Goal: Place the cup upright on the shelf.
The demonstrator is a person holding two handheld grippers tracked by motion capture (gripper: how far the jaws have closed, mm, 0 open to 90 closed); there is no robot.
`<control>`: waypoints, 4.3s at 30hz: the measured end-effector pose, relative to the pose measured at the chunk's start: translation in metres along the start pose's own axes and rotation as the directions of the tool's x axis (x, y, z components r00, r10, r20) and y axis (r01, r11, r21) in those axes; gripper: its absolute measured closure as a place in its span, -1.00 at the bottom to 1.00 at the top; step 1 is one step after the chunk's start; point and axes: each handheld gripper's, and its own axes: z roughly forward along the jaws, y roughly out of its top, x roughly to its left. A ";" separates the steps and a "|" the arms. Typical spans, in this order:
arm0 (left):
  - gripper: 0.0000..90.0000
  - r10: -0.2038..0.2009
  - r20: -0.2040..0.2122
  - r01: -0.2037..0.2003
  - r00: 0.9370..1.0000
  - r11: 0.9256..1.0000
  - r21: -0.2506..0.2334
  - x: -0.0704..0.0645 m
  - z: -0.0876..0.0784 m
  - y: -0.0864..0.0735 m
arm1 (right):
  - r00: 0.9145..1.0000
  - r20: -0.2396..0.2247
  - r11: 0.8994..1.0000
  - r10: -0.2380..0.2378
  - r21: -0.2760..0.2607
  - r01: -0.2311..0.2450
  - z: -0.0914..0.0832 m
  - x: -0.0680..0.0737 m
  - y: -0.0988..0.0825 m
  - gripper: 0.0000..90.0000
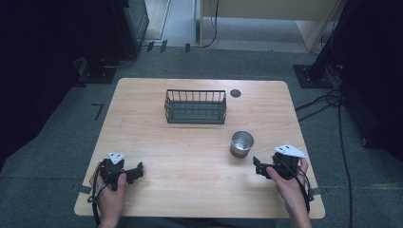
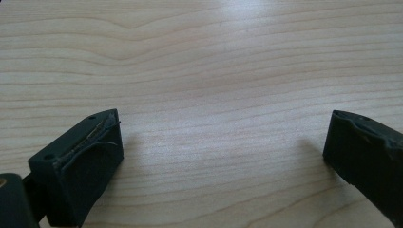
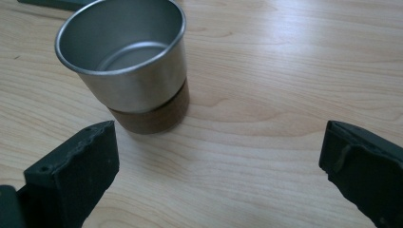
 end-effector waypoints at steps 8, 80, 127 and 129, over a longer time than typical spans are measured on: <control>-1.00 -0.001 0.000 0.001 1.000 1.000 0.000 0.000 0.000 0.000 | 1.000 -0.017 1.000 -0.011 0.001 0.011 0.005 0.008 0.006 -1.00; -1.00 0.000 0.000 0.000 1.000 1.000 0.000 0.000 0.000 0.000 | 1.000 -0.021 0.998 0.007 0.057 -0.005 0.069 0.056 0.045 -0.71; -1.00 -0.004 0.000 0.004 1.000 1.000 -0.003 0.000 0.000 0.000 | 0.989 -0.139 0.999 -0.044 0.018 0.047 0.052 0.086 0.124 -0.69; -1.00 -0.004 0.000 0.004 1.000 1.000 -0.003 0.000 0.000 0.000 | 0.989 -0.143 0.999 -0.049 0.014 0.052 0.052 0.088 0.129 -0.69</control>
